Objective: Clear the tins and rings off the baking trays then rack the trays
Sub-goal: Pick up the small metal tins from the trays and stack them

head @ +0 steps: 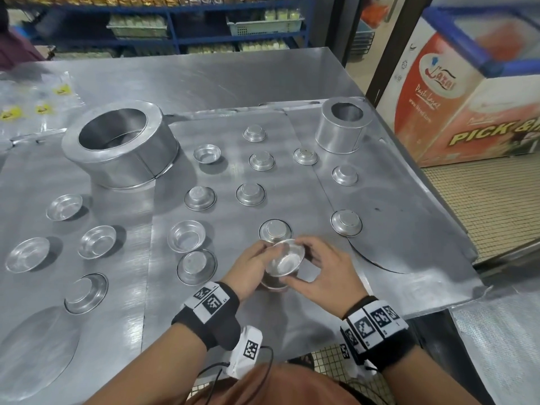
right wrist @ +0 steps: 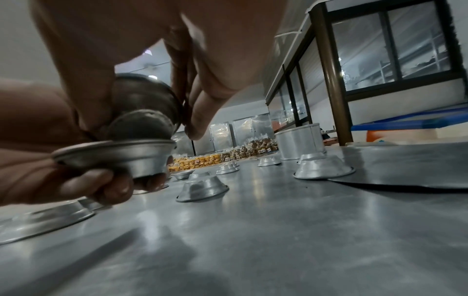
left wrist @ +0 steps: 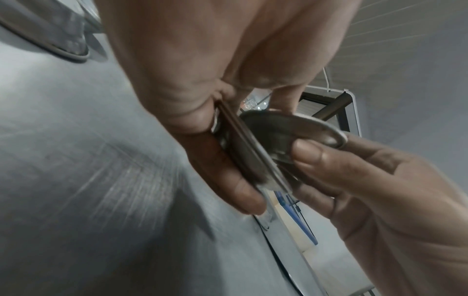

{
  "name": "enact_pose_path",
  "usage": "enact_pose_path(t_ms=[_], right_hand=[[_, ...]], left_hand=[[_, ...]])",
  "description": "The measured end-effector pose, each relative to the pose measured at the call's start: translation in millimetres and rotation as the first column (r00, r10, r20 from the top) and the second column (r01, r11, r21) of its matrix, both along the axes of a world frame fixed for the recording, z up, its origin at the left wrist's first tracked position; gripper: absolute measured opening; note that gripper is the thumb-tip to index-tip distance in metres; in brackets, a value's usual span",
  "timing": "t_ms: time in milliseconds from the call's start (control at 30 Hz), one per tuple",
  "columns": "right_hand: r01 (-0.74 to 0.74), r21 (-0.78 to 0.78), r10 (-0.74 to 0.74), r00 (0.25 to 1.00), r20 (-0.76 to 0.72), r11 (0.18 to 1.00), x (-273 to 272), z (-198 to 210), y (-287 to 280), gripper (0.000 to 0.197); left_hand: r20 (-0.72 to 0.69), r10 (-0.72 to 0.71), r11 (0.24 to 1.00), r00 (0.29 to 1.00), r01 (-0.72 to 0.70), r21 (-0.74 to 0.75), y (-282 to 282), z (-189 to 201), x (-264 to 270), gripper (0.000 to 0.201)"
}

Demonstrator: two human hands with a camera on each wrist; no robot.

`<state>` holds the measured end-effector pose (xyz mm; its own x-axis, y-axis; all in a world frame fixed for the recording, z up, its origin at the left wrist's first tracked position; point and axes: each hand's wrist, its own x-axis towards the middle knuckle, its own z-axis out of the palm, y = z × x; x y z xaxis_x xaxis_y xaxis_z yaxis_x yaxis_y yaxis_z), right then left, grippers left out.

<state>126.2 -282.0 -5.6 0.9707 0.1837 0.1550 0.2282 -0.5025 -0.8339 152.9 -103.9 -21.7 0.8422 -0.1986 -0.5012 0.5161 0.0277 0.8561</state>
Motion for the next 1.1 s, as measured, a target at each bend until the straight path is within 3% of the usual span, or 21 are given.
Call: enact_pose_path(t_ms=[133,233,433,533,633,700,833,933,1100], right_hand=[[-0.041,0.021,0.041,0.999,-0.025,0.999,5,-8,6,0.058],[-0.116,-0.001,0.115,0.986,-0.118,0.993,13,-9,4,0.066],[-0.374,0.034,0.369,0.89,-0.267,0.927,38,-8,-3,0.079],[-0.296,-0.076,0.266,0.925,-0.27,0.952,65,-14,2,0.058],[-0.18,-0.359,0.124,0.977,-0.174,0.916,91,-20,15,0.045],[-0.167,-0.532,0.103,0.984,-0.148,0.83,101,-21,26,0.054],[-0.17,-0.715,0.07,0.983,-0.167,0.678,111,-27,41,0.072],[-0.184,-0.735,0.048,0.978,-0.202,0.652,112,-33,45,0.072],[-0.119,-0.622,0.014,0.985,-0.171,0.774,106,-29,48,0.062]], left_hand=[[0.061,-0.016,0.999,0.998,0.014,0.045,0,-1,0,0.042],[0.061,-0.014,0.997,0.998,0.009,0.074,5,-4,1,0.04],[0.129,-0.013,0.984,0.992,-0.01,0.179,23,-15,2,0.033],[0.117,0.002,0.979,0.993,-0.026,0.204,29,-17,0,0.026],[0.114,0.034,0.98,0.993,-0.055,0.191,36,-20,-4,0.025],[0.115,0.064,0.98,0.991,-0.084,0.178,40,-19,-8,0.028],[0.055,0.13,0.987,0.99,-0.134,0.094,47,-4,-16,0.032],[0.027,0.157,0.984,0.987,-0.158,0.078,54,-4,-19,0.03],[0.026,0.182,0.977,0.983,-0.184,0.109,61,-8,-23,0.021]])
